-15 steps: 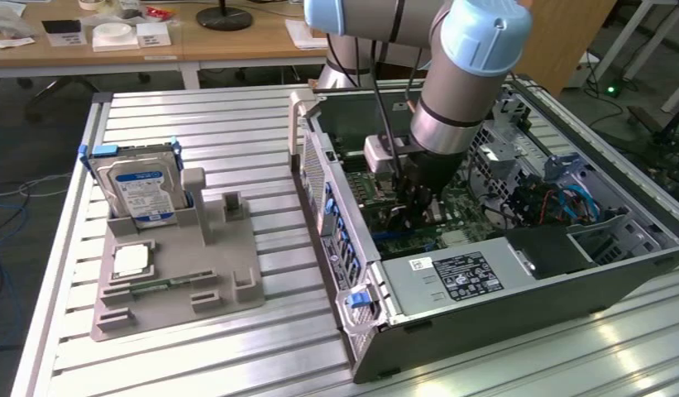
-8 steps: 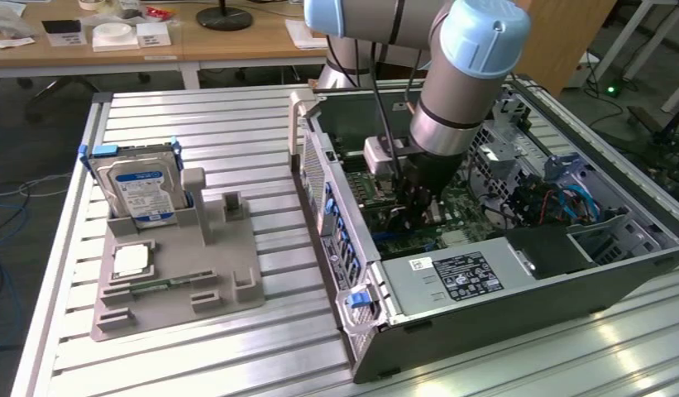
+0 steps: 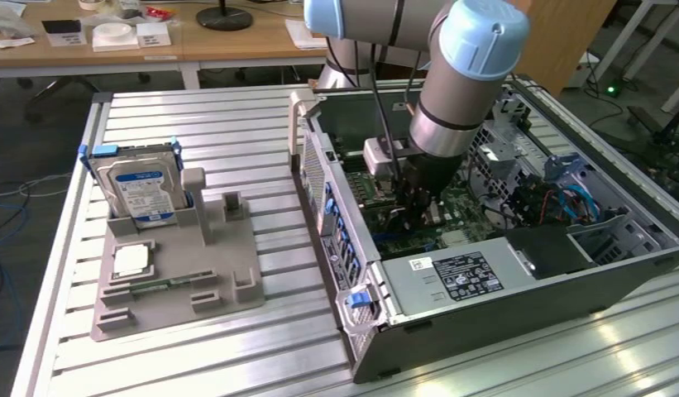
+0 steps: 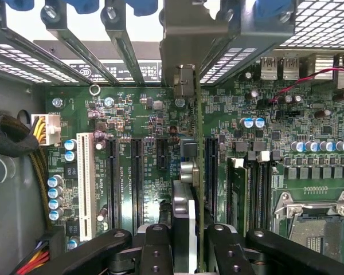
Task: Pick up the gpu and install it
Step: 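Insert the gpu into the slot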
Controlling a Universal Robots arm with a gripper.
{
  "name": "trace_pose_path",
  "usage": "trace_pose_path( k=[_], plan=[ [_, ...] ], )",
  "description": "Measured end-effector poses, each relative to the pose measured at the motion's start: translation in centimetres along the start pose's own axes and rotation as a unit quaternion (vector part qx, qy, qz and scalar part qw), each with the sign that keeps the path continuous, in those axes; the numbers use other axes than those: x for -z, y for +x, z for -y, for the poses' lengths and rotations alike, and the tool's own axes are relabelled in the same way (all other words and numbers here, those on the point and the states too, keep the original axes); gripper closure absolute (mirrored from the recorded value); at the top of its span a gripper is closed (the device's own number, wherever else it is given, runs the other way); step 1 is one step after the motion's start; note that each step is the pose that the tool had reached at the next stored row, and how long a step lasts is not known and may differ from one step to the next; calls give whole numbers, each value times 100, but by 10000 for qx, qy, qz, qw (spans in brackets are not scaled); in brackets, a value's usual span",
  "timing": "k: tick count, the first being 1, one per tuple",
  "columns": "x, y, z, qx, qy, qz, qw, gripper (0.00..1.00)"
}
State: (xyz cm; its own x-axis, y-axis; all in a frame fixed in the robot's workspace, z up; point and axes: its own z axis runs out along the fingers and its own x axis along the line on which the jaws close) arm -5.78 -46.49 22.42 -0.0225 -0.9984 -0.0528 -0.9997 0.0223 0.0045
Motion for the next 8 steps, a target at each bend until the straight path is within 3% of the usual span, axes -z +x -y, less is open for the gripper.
trace_pose_path(
  k=[8],
  plan=[
    [-7, -1, -6, 0, 4, 3, 10000, 72]
  ],
)
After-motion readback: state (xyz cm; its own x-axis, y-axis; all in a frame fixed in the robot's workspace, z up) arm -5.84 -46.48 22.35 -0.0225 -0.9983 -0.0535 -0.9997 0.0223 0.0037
